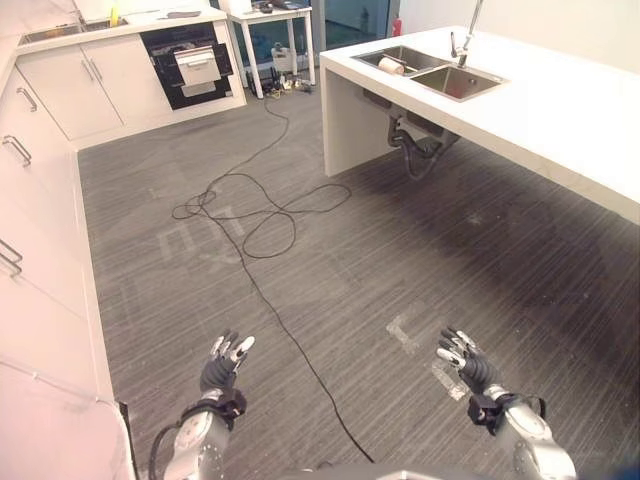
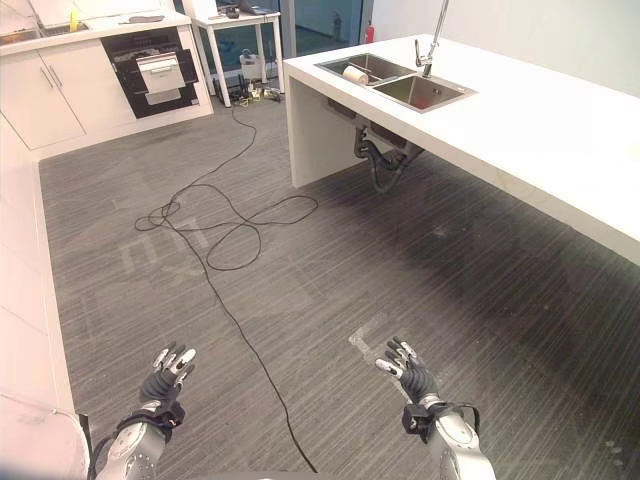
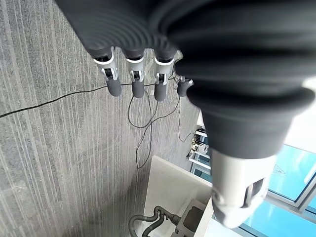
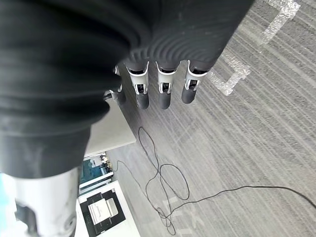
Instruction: Place the dishes in the dishwasher.
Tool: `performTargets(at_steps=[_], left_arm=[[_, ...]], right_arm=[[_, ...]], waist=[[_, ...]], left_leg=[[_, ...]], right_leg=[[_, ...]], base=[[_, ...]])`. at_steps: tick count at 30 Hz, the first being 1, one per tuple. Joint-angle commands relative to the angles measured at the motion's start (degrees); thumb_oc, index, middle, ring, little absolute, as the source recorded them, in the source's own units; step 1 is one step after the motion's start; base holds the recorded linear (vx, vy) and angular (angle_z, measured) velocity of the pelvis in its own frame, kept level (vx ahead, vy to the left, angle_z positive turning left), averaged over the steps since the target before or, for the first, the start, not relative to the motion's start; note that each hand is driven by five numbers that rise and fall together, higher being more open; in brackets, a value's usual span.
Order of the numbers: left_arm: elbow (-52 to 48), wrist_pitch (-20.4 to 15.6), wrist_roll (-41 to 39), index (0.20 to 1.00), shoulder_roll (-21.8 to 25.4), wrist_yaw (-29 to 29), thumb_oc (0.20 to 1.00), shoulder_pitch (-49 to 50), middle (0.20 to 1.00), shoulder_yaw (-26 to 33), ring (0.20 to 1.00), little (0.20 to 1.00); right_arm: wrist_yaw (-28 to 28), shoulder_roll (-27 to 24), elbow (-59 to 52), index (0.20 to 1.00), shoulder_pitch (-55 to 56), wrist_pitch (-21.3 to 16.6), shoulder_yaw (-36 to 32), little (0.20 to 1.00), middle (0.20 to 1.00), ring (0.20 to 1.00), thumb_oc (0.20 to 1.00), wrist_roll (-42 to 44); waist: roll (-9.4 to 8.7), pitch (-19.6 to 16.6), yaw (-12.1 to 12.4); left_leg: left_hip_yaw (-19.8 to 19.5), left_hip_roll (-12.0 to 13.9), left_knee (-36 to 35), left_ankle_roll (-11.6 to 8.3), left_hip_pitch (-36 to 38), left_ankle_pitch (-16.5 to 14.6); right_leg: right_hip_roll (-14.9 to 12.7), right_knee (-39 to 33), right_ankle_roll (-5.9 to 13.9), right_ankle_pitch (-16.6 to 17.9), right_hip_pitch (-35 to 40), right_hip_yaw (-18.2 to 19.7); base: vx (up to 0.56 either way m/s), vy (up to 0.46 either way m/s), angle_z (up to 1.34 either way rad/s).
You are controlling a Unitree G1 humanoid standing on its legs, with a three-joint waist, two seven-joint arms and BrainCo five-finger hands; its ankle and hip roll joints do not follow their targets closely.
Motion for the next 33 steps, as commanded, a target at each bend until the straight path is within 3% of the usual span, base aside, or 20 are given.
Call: performTargets(at_steps=[1,12,17,18,19,20,22,24,25,26,27,28,29,30,32,33], left_arm=[[-2.7,-1.3,0.5,1.0,2.8,-2.5,1.0,-1.8,1.0,-0.2,1.0,1.0],[-8.4,-1.3,-1.4,1.0,2.9,-0.9,1.0,-2.7,1.0,-1.2,1.0,1.0],[-11.1,-1.7,-1.5,1.0,2.9,0.3,1.0,-2.4,1.0,-1.1,1.0,1.0],[-11.2,-2.2,-2.0,1.0,3.1,-0.1,1.0,-2.4,1.0,-0.9,1.0,1.0],[-11.1,-2.7,-2.5,1.0,3.1,-0.7,1.0,-2.6,1.0,-0.9,1.0,1.0],[-10.9,-2.0,-3.6,1.0,2.9,-2.2,1.0,-2.7,1.0,-1.1,1.0,1.0],[-11.8,-1.5,-4.6,1.0,2.7,-3.8,1.0,-1.9,1.0,-1.1,1.0,1.0],[-13.1,-0.7,-6.2,1.0,2.6,-4.1,1.0,-1.0,1.0,-1.5,1.0,1.0],[-13.3,-0.6,-6.3,1.0,2.6,-4.3,1.0,-0.9,1.0,-1.8,1.0,1.0],[-14.1,-1.0,-6.2,1.0,2.5,-4.0,1.0,-0.1,1.0,-2.4,1.0,1.0],[-15.6,-0.9,-5.7,1.0,2.7,-3.6,1.0,1.1,1.0,-2.9,1.0,1.0],[-16.6,-1.9,-5.1,1.0,3.0,-3.3,1.0,3.0,1.0,-3.0,1.0,1.0],[-16.6,-2.9,-5.1,1.0,2.9,-3.3,1.0,4.2,1.0,-2.9,1.0,1.0],[-16.4,-3.1,-5.4,1.0,2.6,-3.0,1.0,4.5,1.0,-2.4,1.0,1.0],[-17.2,-2.3,-6.4,1.0,3.1,-1.8,1.0,3.7,1.0,-1.6,1.0,1.0],[-17.4,-0.9,-5.5,1.0,3.9,-2.0,1.0,2.5,1.0,-1.1,1.0,1.0]], right_arm=[[1.0,-1.5,-4.3,1.0,-3.3,-3.1,-0.6,1.0,1.0,1.0,1.0,1.6],[0.6,-2.4,-9.2,1.0,-3.8,-4.3,0.3,1.0,1.0,1.0,1.0,-0.7],[1.2,-4.5,-11.8,1.0,-4.9,-4.3,0.0,1.0,1.0,1.0,1.0,-0.1],[1.5,-5.2,-12.3,1.0,-5.3,-4.9,-0.3,1.0,1.0,1.0,1.0,0.4],[1.8,-6.0,-13.3,1.0,-5.6,-5.4,-0.4,1.0,1.0,1.0,1.0,1.0],[1.7,-6.9,-14.0,1.0,-5.5,-6.7,-0.6,1.0,1.0,1.0,1.0,-1.9],[2.2,-8.6,-14.8,1.0,-5.2,-7.6,-1.0,1.0,1.0,1.0,1.0,-4.7],[2.0,-9.5,-15.8,1.0,-5.4,-7.2,-1.3,1.0,1.0,1.0,1.0,-4.2],[2.0,-9.7,-16.1,1.0,-5.5,-7.0,-1.4,1.0,1.0,1.0,1.0,-4.2],[2.7,-10.3,-17.0,1.0,-5.1,-6.8,-1.7,1.0,1.0,1.0,1.0,-3.5],[3.6,-10.9,-18.6,1.0,-3.8,-6.5,-2.3,1.0,1.0,1.0,1.0,-2.6],[5.2,-11.7,-19.1,1.0,-2.2,-7.3,-2.8,1.0,1.0,1.0,1.0,-1.8],[6.1,-12.1,-18.9,1.0,-1.2,-7.9,-3.2,1.0,1.0,1.0,1.0,-1.9],[5.5,-12.6,-18.6,1.0,-1.1,-7.9,-3.0,1.0,1.0,1.0,1.0,-2.3],[4.3,-12.3,-19.0,1.0,-1.7,-7.1,-2.4,1.0,1.0,1.0,1.0,-2.2],[3.3,-11.1,-19.4,1.0,-1.3,-7.1,-2.5,1.0,1.0,1.0,1.0,-2.2]], waist=[[0.38,-1.1,0.2],[0.39,-0.6,-0.3],[-0.19,0.9,0.4],[-0.92,2.3,0.6],[-1.64,4.0,0.4],[-2.5,5.8,0.1],[-2.48,7.2,0.2],[-1.69,8.4,0.4],[-1.63,8.8,0.7],[-0.01,8.4,0.7],[0.98,8.2,1.3],[1.67,8.2,2.1],[1.72,8.1,2.5],[1.32,7.7,2.5],[0.8,6.4,3.7],[-0.15,5.3,4.6]], left_leg=[[-2.0,7.1,0.0,-7.72,1.8,-4.3],[-1.0,7.6,0.0,-7.96,2.0,-3.9],[-2.6,8.1,2.5,-8.83,2.5,-3.3],[-3.0,8.2,10.0,-9.15,-0.7,-3.6],[-2.4,9.0,19.6,-9.47,-4.7,-2.2],[-2.3,10.4,33.5,-10.54,-10.9,0.5],[-3.3,11.6,39.7,-10.99,-15.2,2.6],[1.2,14.9,30.1,-11.86,-15.3,5.2],[2.9,15.4,26.5,-11.91,-14.3,6.0],[4.6,16.6,16.3,-12.61,-13.8,8.5],[4.9,16.9,6.1,-13.53,-12.9,12.1],[2.7,17.5,0.4,-14.5,-13.4,15.3],[1.4,17.5,0.1,-14.82,-14.3,16.1],[3.3,17.2,0.4,-13.91,-14.1,13.4],[3.9,17.2,0.6,-12.97,-14.2,11.3],[5.4,16.0,1.9,-11.39,-14.6,9.8]], right_leg=[[-4.1,0.3,4.6,1.0,-2.2,0.2],[-3.6,0.3,4.03,0.6,-1.9,-0.5],[-2.6,0.3,2.5,0.1,-0.9,0.8],[-2.8,0.9,1.71,0.3,-0.8,0.9],[-2.8,2.3,0.42,-0.2,-1.3,1.4],[-3.1,4.0,-1.14,-0.4,-2.0,1.9],[-2.8,4.9,-1.78,-0.6,-1.7,2.2],[-1.9,4.7,-1.13,-2.0,0.7,1.6],[-2.1,4.3,-0.82,-2.3,1.8,1.4],[-1.2,3.4,0.09,-3.4,3.2,0.8],[-1.0,2.7,0.92,-4.4,5.4,0.9],[-0.6,2.2,1.35,-5.8,7.8,2.4],[-0.5,2.2,1.51,-7.4,9.7,3.4],[-1.4,2.3,2.0,-7.9,10.5,3.8],[-4.1,3.9,3.81,-9.7,11.8,3.1],[-6.9,6.0,5.88,-10.3,12.6,1.6]], base=[[0.0,0.0,0.0],[0.01,-0.053,0.02],[0.08,-0.129,0.01],[0.02,-0.181,0.02],[0.01,-0.242,0.03],[0.03,-0.201,0.13],[0.14,-0.069,0.25],[0.32,0.143,-0.07],[0.43,0.268,-0.36],[0.51,0.323,-0.1],[0.71,0.44,0.18],[0.72,0.417,0.22],[0.66,0.398,0.04],[0.57,0.385,-0.5],[0.56,0.393,-0.67],[0.56,0.383,-0.29]])
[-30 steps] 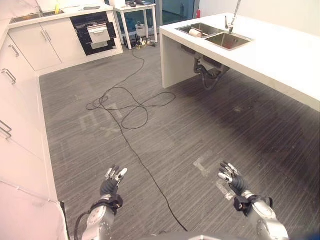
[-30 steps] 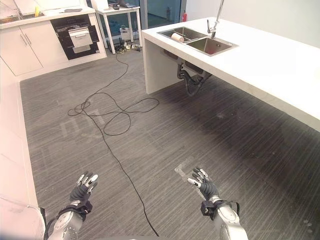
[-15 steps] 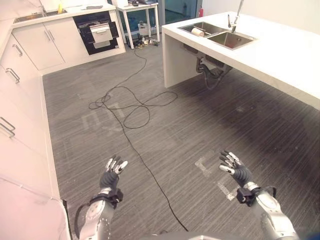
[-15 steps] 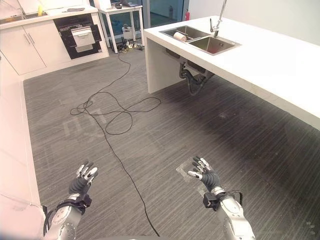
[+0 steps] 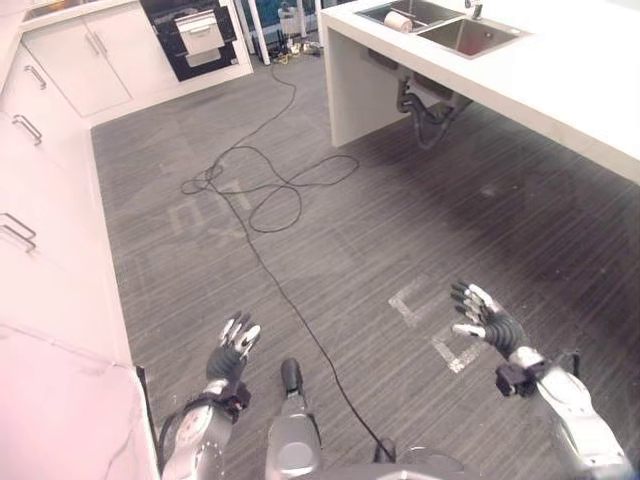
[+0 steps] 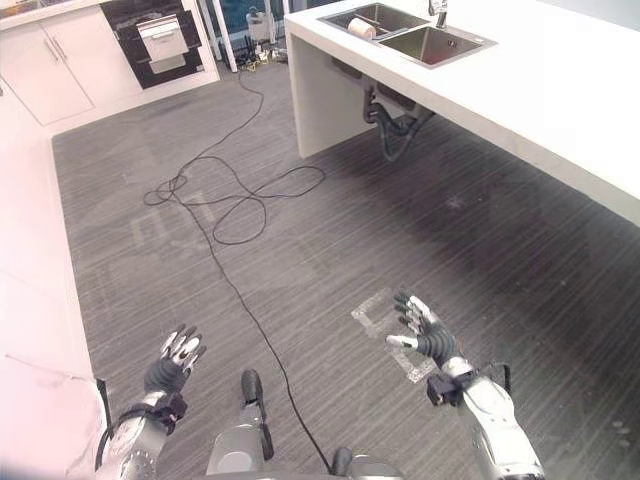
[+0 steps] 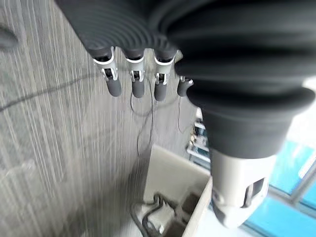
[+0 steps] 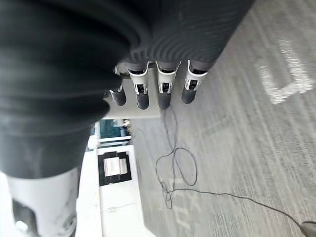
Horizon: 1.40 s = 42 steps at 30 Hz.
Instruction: Place the dishes in the dishwasher.
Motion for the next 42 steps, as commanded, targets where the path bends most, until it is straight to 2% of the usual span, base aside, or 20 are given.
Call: performTargets(at_steps=[1,2,3,5,7,8,11,13,16,22,24,26,28,30,32,35,36,38,40,42], left_arm=[[-6.6,-0.9,-0.2,1.0,4.5,0.2,1.0,-2.7,1.0,-0.9,1.0,1.0],[-6.8,-0.5,-0.1,1.0,4.8,0.2,1.0,-2.8,1.0,-1.0,1.0,1.0],[-7.4,1.2,1.0,1.0,5.6,-1.4,1.0,-4.0,1.0,-1.0,1.0,1.0],[-7.9,2.4,2.7,1.0,6.4,-1.7,1.0,-5.5,1.0,-1.5,1.0,1.0],[-8.5,3.9,3.4,1.0,6.7,-0.2,1.0,-6.9,1.0,-2.4,1.0,1.0],[-8.5,4.0,3.3,1.0,6.8,0.2,1.0,-7.4,1.0,-2.8,1.0,1.0],[-9.1,5.1,3.2,1.0,6.9,-0.3,1.0,-9.1,1.0,-3.1,1.0,1.0],[-10.4,6.2,1.4,1.0,7.0,0.2,1.0,-8.6,1.0,-2.2,1.0,1.0],[-10.4,4.9,1.0,1.0,6.6,0.8,1.0,-7.7,1.0,-4.2,1.0,1.0],[-11.5,5.1,0.7,1.0,6.3,0.6,1.0,-5.4,1.0,-4.1,1.0,1.0],[-11.8,5.7,0.3,1.0,5.7,2.0,1.0,-5.5,1.0,-4.0,1.0,1.0],[-12.5,7.1,-0.9,1.0,4.8,2.7,1.0,-4.8,1.0,-4.2,1.0,1.0],[-12.9,5.9,0.3,1.0,4.2,2.6,1.0,-3.6,1.0,-5.0,1.0,1.0],[-13.5,4.2,0.9,1.0,3.4,4.0,1.0,-2.8,1.0,-6.0,1.0,1.0],[-13.5,3.7,1.8,1.0,3.5,4.6,1.0,-3.1,1.0,-6.3,1.0,1.0],[-14.2,3.7,1.7,1.0,4.3,4.2,1.0,-2.3,1.0,-5.7,1.0,1.0],[-14.7,3.1,1.6,1.0,5.1,4.0,1.0,-1.2,1.0,-5.1,1.0,1.0],[-16.0,1.2,0.9,1.0,4.9,4.9,1.0,1.5,1.0,-3.7,1.0,1.0],[-16.6,-0.7,2.1,1.0,4.4,3.9,1.0,2.7,1.0,-3.3,1.0,1.0],[-17.3,-1.3,2.9,1.0,4.8,3.7,1.0,2.3,1.0,-3.5,1.0,1.0]], right_arm=[[-2.4,1.5,-6.0,1.0,-1.8,-2.7,-2.3,1.0,1.0,1.0,1.0,1.4],[-2.7,1.8,-6.3,1.0,-1.7,-2.3,-2.5,1.0,1.0,1.0,1.0,1.5],[-3.4,2.5,-7.3,1.0,-2.0,-1.6,-3.2,1.0,1.0,1.0,1.0,1.6],[-4.6,3.7,-8.5,1.0,-1.8,-1.2,-3.7,1.0,1.0,1.0,1.0,0.4],[-6.3,4.7,-9.1,1.0,-1.0,-1.7,-2.6,1.0,1.0,1.0,1.0,-0.2],[-6.6,4.7,-8.6,1.0,-0.9,-2.2,-2.3,1.0,1.0,1.0,1.0,-0.4],[-6.2,3.4,-8.3,1.0,0.3,-2.4,-4.0,1.0,1.0,1.0,1.0,2.5],[-4.3,2.7,-8.3,1.0,1.9,-2.8,-5.7,1.0,1.0,1.0,1.0,4.7],[-5.0,2.6,-9.0,1.0,3.1,-3.2,-6.2,1.0,1.0,1.0,1.0,4.9],[-7.7,2.6,-8.6,1.0,2.5,-5.6,-5.4,1.0,1.0,1.0,1.0,4.7],[-8.6,2.3,-9.1,1.0,1.3,-4.0,-5.7,1.0,1.0,1.0,1.0,4.7],[-9.3,1.9,-11.0,1.0,1.2,-2.1,-5.9,1.0,1.0,1.0,1.0,4.1],[-8.9,0.7,-12.8,1.0,1.0,-1.4,-6.6,1.0,1.0,1.0,1.0,3.7],[-7.9,-0.6,-13.3,1.0,0.3,-1.8,-7.1,1.0,1.0,1.0,1.0,3.9],[-8.8,-1.3,-13.4,1.0,-0.9,-2.3,-7.2,1.0,1.0,1.0,1.0,4.2],[-9.8,-2.2,-14.8,1.0,-3.3,-1.5,-7.1,1.0,1.0,1.0,1.0,5.8],[-9.7,-2.1,-15.9,1.0,-4.0,-1.5,-7.3,1.0,1.0,1.0,1.0,5.4],[-8.7,-2.5,-19.0,1.0,-3.4,-1.4,-7.8,1.0,1.0,1.0,1.0,5.7],[-9.2,-2.4,-20.6,1.0,-2.3,-3.0,-8.5,1.0,1.0,1.0,1.0,5.2],[-10.2,-3.0,-21.1,1.0,-2.3,-4.0,-8.5,1.0,1.0,1.0,1.0,5.6]], waist=[[-3.2,-6.0,2.9],[-3.68,-6.5,3.1],[-4.86,-7.8,3.3],[-3.59,-8.6,3.2],[-2.19,-8.3,1.1],[-2.33,-7.9,0.3],[-3.2,-7.0,-2.1],[-5.03,-5.7,-4.1],[-5.75,-4.7,-6.7],[-5.82,-5.3,-6.8],[-4.94,-7.2,-7.9],[-3.33,-9.5,-8.4],[-2.55,-11.0,-9.0],[-5.32,-9.4,-7.3],[-6.53,-7.6,-5.7],[-5.88,-6.1,-4.0],[-4.42,-6.3,-3.5],[-2.81,-6.1,-1.4],[-2.36,-5.4,-0.8],[-2.77,-5.2,-0.5]], left_leg=[[1.1,-2.3,2.9,1.47,-2.0,4.0],[0.8,-3.1,3.0,1.97,-2.2,3.7],[0.7,-6.4,2.1,4.39,-0.5,1.8],[-0.1,-8.2,1.7,6.13,1.2,0.1],[-1.0,-10.6,1.4,7.93,5.3,-3.0],[-1.2,-11.5,1.1,8.19,6.5,-3.4],[-2.2,-12.7,0.5,7.99,10.4,-4.9],[-1.5,-13.5,0.5,6.92,14.1,-7.4],[-5.2,-14.6,0.5,6.77,18.0,-10.8],[-9.1,-17.0,2.7,8.41,24.5,-17.1],[-6.1,-15.3,4.8,7.51,27.3,-19.7],[-4.2,-11.8,9.4,4.72,28.4,-15.4],[-3.3,-7.8,28.3,-0.83,23.9,-2.7],[-7.4,-8.7,52.7,-1.39,9.6,-0.3],[-9.1,-8.7,58.1,0.94,-2.0,-2.5],[-8.1,-7.4,42.7,2.53,-4.1,-2.6],[-8.7,-7.0,23.7,2.36,-2.3,-1.2],[-18.6,-8.6,5.4,1.63,-0.3,2.4],[-18.9,-8.6,4.1,0.89,-1.0,4.1],[-18.6,-8.9,4.1,1.2,-1.3,2.2]], right_leg=[[-12.8,4.1,7.4,-2.6,6.2,-2.9],[-13.8,5.0,8.18,-1.7,6.0,-3.3],[-18.7,13.6,10.21,6.5,2.6,-4.9],[-21.6,27.0,10.34,13.3,-1.7,-3.6],[-19.1,40.9,8.87,14.3,-13.3,-0.6],[-17.3,40.8,8.03,12.4,-16.0,-1.0],[-11.8,25.6,6.14,7.8,-19.6,-8.5],[-12.1,12.3,8.04,13.1,-22.8,-12.4],[-10.2,-0.6,9.9,18.5,-27.3,-10.1],[-11.9,-1.7,8.95,20.9,-26.7,-12.0],[-12.6,0.7,7.88,20.0,-26.2,-13.7],[-10.4,2.2,5.08,17.8,-25.2,-15.2],[-6.6,0.9,0.63,14.2,-22.6,-14.7],[-6.6,-0.5,-1.69,12.2,-17.6,-8.9],[-6.7,-1.1,-1.88,12.0,-14.5,-5.5],[-5.0,-1.4,-1.3,10.3,-11.1,0.1],[-3.8,-2.3,0.06,9.4,-10.0,4.2],[-2.1,-2.9,1.08,7.7,-7.8,11.4],[-1.8,-3.0,0.85,6.2,-5.9,13.8],[-3.1,-3.0,1.47,5.5,-5.2,13.9]], base=[[0.5,0.356,-0.03],[0.51,0.465,-0.11],[0.47,0.487,-0.08],[0.48,0.54,0.04],[0.48,0.467,0.35],[0.42,0.286,0.32],[0.45,-0.006,1.09],[0.48,-0.154,1.81],[0.54,-0.12,1.11],[0.56,-0.171,0.19],[0.63,-0.229,0.14],[0.55,-0.324,-0.01],[0.49,-0.434,-0.82],[0.48,-0.351,-1.29],[0.35,-0.13,-1.71],[0.45,0.116,-2.0],[0.59,0.301,-2.69],[0.66,0.323,-2.01],[0.36,0.232,-2.16],[0.25,0.258,-1.64]])
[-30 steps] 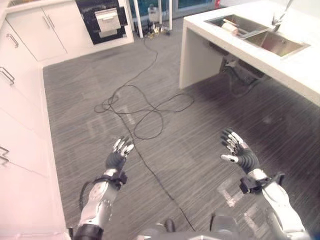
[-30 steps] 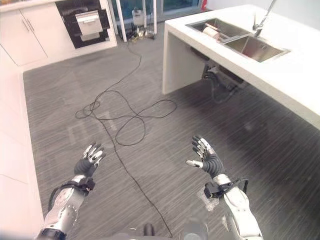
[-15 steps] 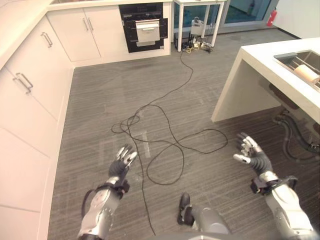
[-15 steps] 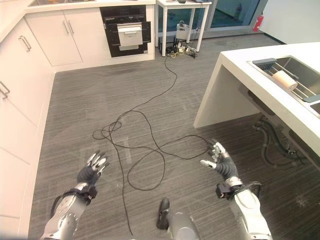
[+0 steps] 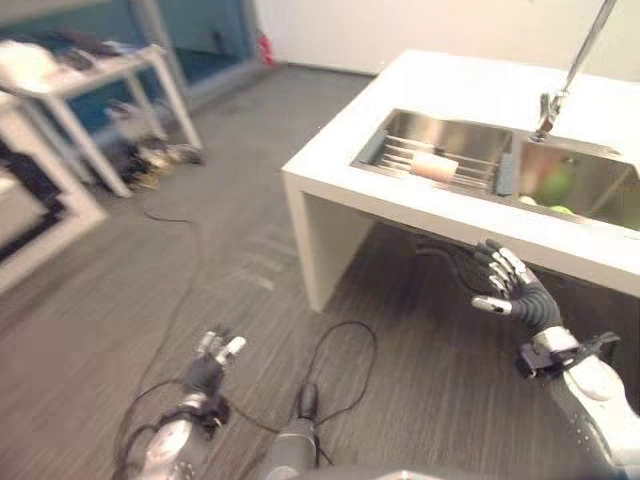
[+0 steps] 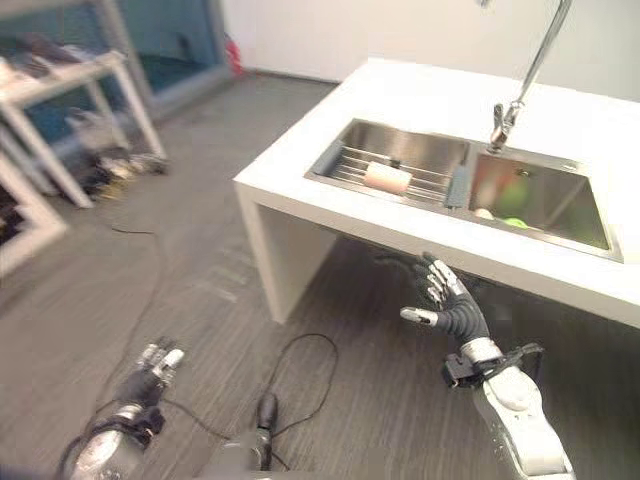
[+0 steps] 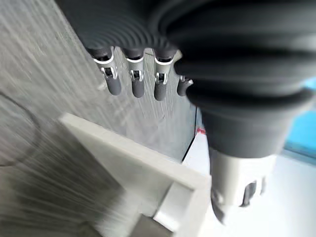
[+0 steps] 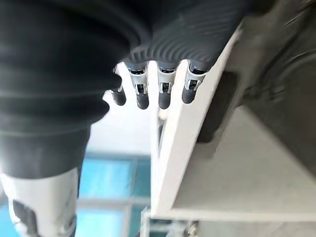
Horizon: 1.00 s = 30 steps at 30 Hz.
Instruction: Place the dishes in the dishwasher.
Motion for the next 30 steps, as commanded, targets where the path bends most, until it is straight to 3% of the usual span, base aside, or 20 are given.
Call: performTargets(at_steps=[1,3,8,12,13,15,17,19,21,27,28,29,30], left_arm=[[-5.0,-2.6,4.6,1.0,1.1,-0.9,1.0,-3.6,1.0,-3.1,1.0,1.0],[-6.3,-1.6,5.0,1.0,2.9,-3.4,1.0,-7.5,1.0,-4.2,1.0,1.0],[-12.7,-5.9,7.2,1.0,5.8,-5.3,1.0,-11.1,1.0,-4.1,1.0,1.0],[-19.3,-11.8,10.4,1.0,7.7,-4.9,1.0,-11.4,1.0,-1.6,1.0,1.0],[-20.4,-13.9,12.2,1.0,8.3,-4.0,1.0,-11.6,1.0,-1.0,1.0,1.0],[-22.3,-16.5,15.1,1.0,9.4,-1.9,1.0,-13.7,1.0,0.3,1.0,1.0],[-24.2,-18.3,16.9,1.0,11.0,-1.0,1.0,-15.9,1.0,1.1,1.0,1.0],[-25.7,-19.1,17.7,1.0,11.7,0.7,1.0,-17.4,1.0,1.5,1.0,1.0],[-25.7,-18.8,17.1,1.0,11.3,1.9,1.0,-17.5,1.0,1.6,1.0,1.0],[-25.2,-18.3,16.8,1.0,10.7,4.7,1.0,-17.6,1.0,1.3,1.0,1.0],[-25.0,-18.0,16.2,1.0,10.5,5.2,1.0,-17.4,1.0,1.5,1.0,1.0],[-24.7,-18.1,15.7,1.0,9.9,5.7,1.0,-16.5,1.0,1.6,1.0,1.0],[-24.6,-18.2,15.9,1.0,9.6,5.6,1.0,-16.1,1.0,1.5,1.0,1.0]], right_arm=[[-1.9,-0.7,-1.7,1.0,-9.7,-5.2,-3.8,1.0,1.0,1.0,1.0,3.9],[-4.9,-0.4,-5.6,1.0,-10.0,-4.8,-5.7,1.0,1.0,1.0,1.0,4.3],[-7.7,1.0,-7.3,1.0,-10.2,-6.8,-6.6,1.0,1.0,1.0,1.0,2.7],[-8.5,2.2,-7.4,1.0,-9.4,-7.4,-6.9,1.0,1.0,1.0,1.0,2.2],[-8.3,2.6,-7.2,1.0,-9.6,-7.8,-6.6,1.0,1.0,1.0,1.0,2.5],[-7.3,3.6,-6.0,1.0,-11.8,-8.3,-5.0,1.0,1.0,1.0,1.0,3.3],[-7.6,3.9,-5.8,1.0,-13.0,-8.3,-3.9,1.0,1.0,1.0,1.0,3.1],[-6.8,4.5,-5.7,1.0,-14.0,-8.3,-2.7,1.0,1.0,1.0,1.0,2.7],[-6.6,5.7,-5.4,1.0,-15.6,-8.1,-1.0,1.0,1.0,1.0,1.0,2.1],[-7.9,4.9,-5.2,1.0,-18.6,-7.8,0.7,1.0,1.0,1.0,1.0,2.3],[-8.2,4.4,-5.4,1.0,-19.0,-7.1,0.6,1.0,1.0,1.0,1.0,2.6],[-6.9,3.3,-5.3,1.0,-19.7,-6.3,0.4,1.0,1.0,1.0,1.0,3.9],[-6.2,3.0,-5.1,1.0,-19.5,-6.4,0.1,1.0,1.0,1.0,1.0,3.6]], waist=[[1.68,2.5,2.4],[2.17,1.3,1.3],[1.67,0.2,1.1],[0.86,0.0,1.4],[0.55,0.2,1.6],[0.48,1.2,2.4],[0.57,1.7,2.2],[0.37,1.9,1.6],[0.28,2.1,1.6],[0.88,1.1,1.0],[0.92,0.6,0.6],[1.72,-0.4,0.0],[1.95,-0.4,-0.2]], left_leg=[[4.7,6.9,-6.9,-6.87,6.8,-1.7],[6.7,6.8,-8.7,-5.82,9.3,-2.8],[6.9,5.1,-10.1,-3.78,11.6,-4.2],[7.9,3.9,-10.3,-1.87,12.5,-5.2],[8.9,3.9,-10.5,-1.8,13.5,-6.0],[12.1,5.3,-10.5,-2.61,14.7,-7.2],[13.9,6.3,-10.5,-3.38,15.3,-8.0],[16.3,7.6,-10.5,-4.4,16.8,-9.1],[18.3,9.0,-10.5,-5.11,19.0,-10.3],[21.1,14.4,-10.4,-6.93,21.6,-9.5],[21.4,15.3,-10.4,-7.73,22.8,-9.4],[21.4,17.2,-7.6,-9.5,24.4,-8.3],[21.3,18.2,-3.3,-10.13,23.4,-6.6]], right_leg=[[2.2,-7.5,-2.07,15.7,-9.4,-3.3],[0.7,-6.1,-0.6,15.6,-10.2,-5.0],[-1.6,-1.9,1.05,14.9,-12.3,-7.6],[-1.6,4.3,2.1,16.5,-15.8,-9.3],[-1.9,6.2,2.65,16.7,-17.1,-12.1],[-4.5,4.7,3.34,18.9,-19.7,-19.0],[-6.3,-0.5,3.96,21.2,-20.4,-20.3],[-9.9,-5.1,5.48,27.5,-22.0,-22.0],[-11.8,-6.4,6.42,30.9,-23.7,-24.1],[-9.6,-6.7,5.47,26.9,-23.4,-25.7],[-9.0,-7.0,4.89,26.4,-23.4,-25.7],[-6.1,-7.0,2.61,25.1,-22.6,-24.7],[-4.9,-7.1,1.67,24.6,-22.1,-24.4]], base=[[0.27,0.387,-0.84],[0.28,0.404,-0.23],[0.17,0.196,0.31],[0.09,0.098,0.03],[0.01,-0.014,-0.73],[-0.05,-0.138,-0.82],[0.0,-0.235,-1.3],[0.12,-0.378,-0.76],[0.19,-0.394,-0.77],[0.16,-0.419,-0.41],[0.32,-0.581,-0.16],[0.35,-0.596,-0.24],[0.32,-0.527,-0.19]])
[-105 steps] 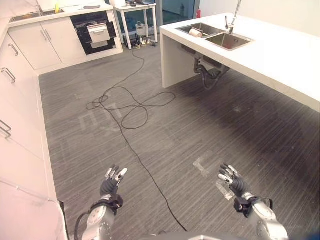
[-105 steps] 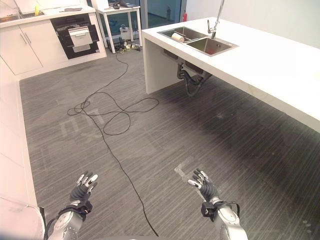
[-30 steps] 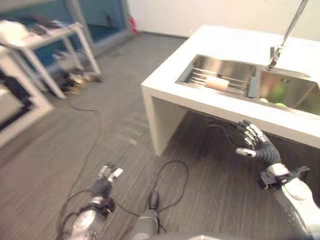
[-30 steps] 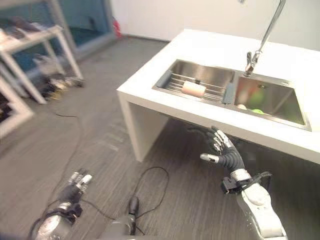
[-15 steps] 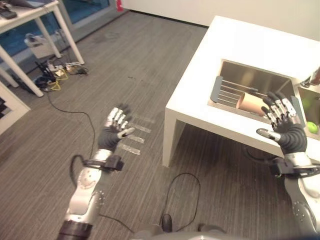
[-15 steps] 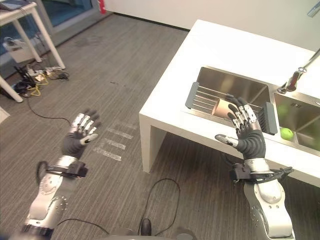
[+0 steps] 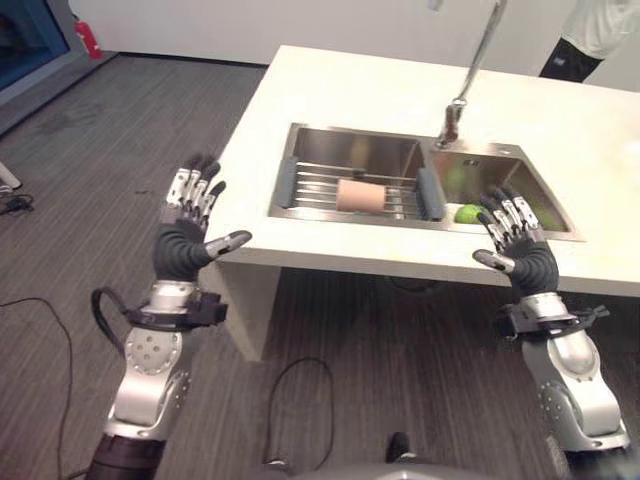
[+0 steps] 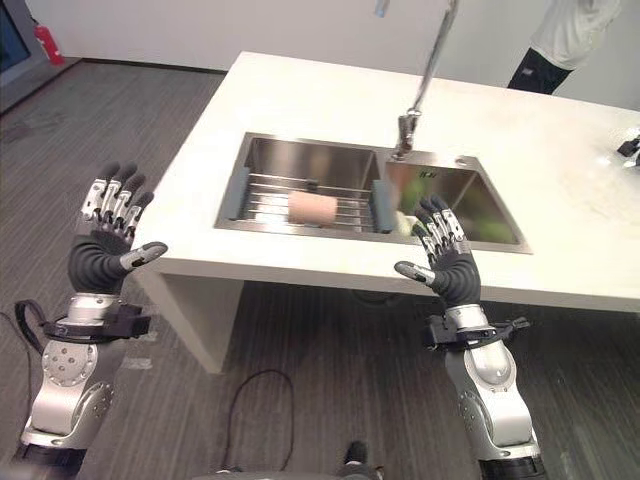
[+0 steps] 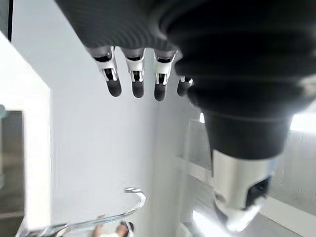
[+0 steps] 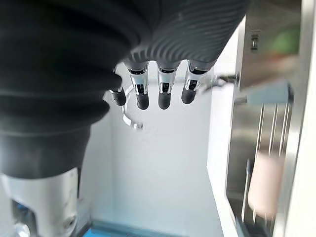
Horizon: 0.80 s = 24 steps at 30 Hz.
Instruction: Place the dishes in the dishwasher.
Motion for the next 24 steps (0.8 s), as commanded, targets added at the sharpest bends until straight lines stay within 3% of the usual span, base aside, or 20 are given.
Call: performTargets(at_steps=[1,3,4,6,7,9,10,12,15,18,19,21,22,24], left_arm=[[-2.2,-3.2,0.7,1.0,-0.2,0.9,1.0,-3.5,1.0,0.9,1.0,1.0],[-3.1,-3.1,0.6,1.0,-1.7,0.0,1.0,-2.3,1.0,0.7,1.0,1.0],[-3.2,-3.1,0.7,1.0,-2.1,-0.2,1.0,-2.0,1.0,0.6,1.0,1.0],[-3.7,-3.4,0.3,1.0,-2.7,-0.8,1.0,-0.7,1.0,0.9,1.0,1.0],[-3.8,-3.5,-0.1,1.0,-2.7,-1.1,1.0,-0.3,1.0,1.1,1.0,1.0],[-3.3,-3.9,-1.1,1.0,-2.5,-2.5,1.0,-0.9,1.0,0.5,1.0,1.0],[-3.1,-4.6,-0.5,1.0,-2.5,-2.2,1.0,-1.5,1.0,-0.2,1.0,1.0],[-2.0,-5.4,-1.5,1.0,-1.9,-1.6,1.0,-3.3,1.0,-0.2,1.0,1.0],[-3.3,-5.0,-2.1,1.0,-1.8,-3.4,1.0,-4.9,1.0,0.9,1.0,1.0],[-4.7,-1.7,-3.1,1.0,-1.1,-4.0,1.0,-5.9,1.0,1.9,1.0,1.0],[-4.8,-1.4,-3.3,1.0,-0.8,-4.4,1.0,-6.1,1.0,1.9,1.0,1.0],[-5.0,-1.8,-3.3,1.0,-0.8,-6.1,1.0,-6.3,1.0,2.0,1.0,1.0],[-5.6,-2.0,-1.5,1.0,-0.5,-6.3,1.0,-6.7,1.0,1.6,1.0,1.0],[-5.5,-1.1,1.7,1.0,0.8,-3.7,1.0,-9.0,1.0,1.0,1.0,1.0]], right_arm=[[1.6,-1.9,-4.6,1.0,-2.9,-1.8,-2.6,1.0,1.0,1.0,1.0,1.5],[2.2,-3.0,-4.7,1.0,-1.8,-1.5,-2.9,1.0,1.0,1.0,1.0,0.8],[2.4,-3.0,-4.7,1.0,-1.6,-1.5,-2.8,1.0,1.0,1.0,1.0,0.5],[2.9,-2.9,-5.1,1.0,-1.4,-1.2,-2.4,1.0,1.0,1.0,1.0,-0.5],[2.7,-2.9,-5.3,1.0,-1.2,-1.2,-2.2,1.0,1.0,1.0,1.0,-0.9],[1.5,-3.3,-5.5,1.0,-0.4,-1.8,-2.4,1.0,1.0,1.0,1.0,-2.5],[1.7,-3.8,-5.2,1.0,-0.8,-2.3,-2.4,1.0,1.0,1.0,1.0,-2.4],[2.2,-4.3,-4.8,1.0,-1.5,-1.8,-3.0,1.0,1.0,1.0,1.0,-0.5],[1.8,-2.1,-6.6,1.0,0.3,-1.2,-3.8,1.0,1.0,1.0,1.0,0.1],[0.5,0.4,-6.8,1.0,0.8,-0.8,-3.0,1.0,1.0,1.0,1.0,-1.2],[0.2,0.8,-7.1,1.0,0.8,-0.7,-2.6,1.0,1.0,1.0,1.0,-0.8],[0.4,1.2,-7.3,1.0,1.2,-0.6,-2.7,1.0,1.0,1.0,1.0,-0.9],[0.2,1.2,-7.2,1.0,1.1,-0.5,-2.8,1.0,1.0,1.0,1.0,-1.5],[-0.2,1.4,-6.8,1.0,0.1,-0.4,-2.5,1.0,1.0,1.0,1.0,-2.9]], waist=[[2.49,0.5,-0.6],[2.23,1.6,-0.3],[2.2,1.9,-0.2],[2.63,2.6,0.4],[2.88,2.7,0.4],[4.03,2.7,0.7],[4.13,2.7,1.2],[4.17,1.6,0.8],[3.92,0.3,0.9],[3.23,0.1,1.7],[3.01,0.2,1.9],[2.84,0.1,1.7],[2.7,0.2,1.2],[2.45,0.7,0.4]], left_leg=[[-4.9,7.3,6.6,-1.96,3.1,0.9],[-5.7,7.6,20.0,-2.41,-3.7,2.6],[-5.8,6.9,21.1,-2.08,-5.1,2.0],[-5.3,3.8,15.9,-0.69,-6.8,-0.1],[-4.6,3.4,12.7,-0.6,-6.4,0.3],[-3.6,4.1,-2.2,-1.94,-5.9,5.4],[-6.3,4.3,-3.3,-2.33,-6.2,6.1],[-5.5,4.4,-3.9,-2.43,-5.3,4.8],[-5.8,2.5,-3.9,-1.35,-3.7,2.6],[-6.2,0.2,-3.9,0.58,-3.0,1.0],[-7.1,-0.9,-3.9,1.81,-3.0,0.5],[-8.4,-1.7,-3.9,2.8,-3.3,0.1],[-9.2,-1.9,-3.9,2.91,-3.3,-0.1],[-9.9,-1.8,-3.9,2.64,-3.0,-0.7]], right_leg=[[-0.5,0.2,0.5,-1.3,-1.3,2.1],[0.4,0.0,-2.05,-3.1,1.3,1.9],[0.3,-0.1,-2.18,-3.4,1.9,1.8],[0.1,-0.2,-1.5,-4.1,3.1,2.4],[0.0,-0.2,-1.19,-4.3,3.4,2.7],[-0.3,-0.2,0.27,-5.7,5.4,3.1],[-0.6,-0.2,0.55,-6.2,6.0,4.0],[-2.3,-0.2,1.95,-6.5,6.6,2.5],[-5.6,0.0,4.58,-5.1,6.9,1.0],[-8.2,4.0,4.98,-4.6,6.8,-0.3],[-8.3,8.0,4.62,-4.9,5.8,0.9],[-7.0,9.4,4.14,-6.0,4.7,3.1],[-5.4,7.2,3.83,-6.3,3.5,4.4],[-4.7,4.5,4.23,-4.0,1.4,6.0]], base=[[0.19,-0.31,-0.38],[0.22,-0.288,-0.39],[0.23,-0.145,-0.06],[0.24,0.085,-0.02],[0.3,0.262,-0.14],[0.29,0.335,-0.14],[0.2,0.318,0.0],[0.18,0.433,-0.22],[0.16,0.38,-0.25],[0.13,0.309,0.17],[0.11,0.208,0.18],[0.11,0.099,0.3],[0.11,-0.024,0.42],[0.09,-0.101,0.44]])
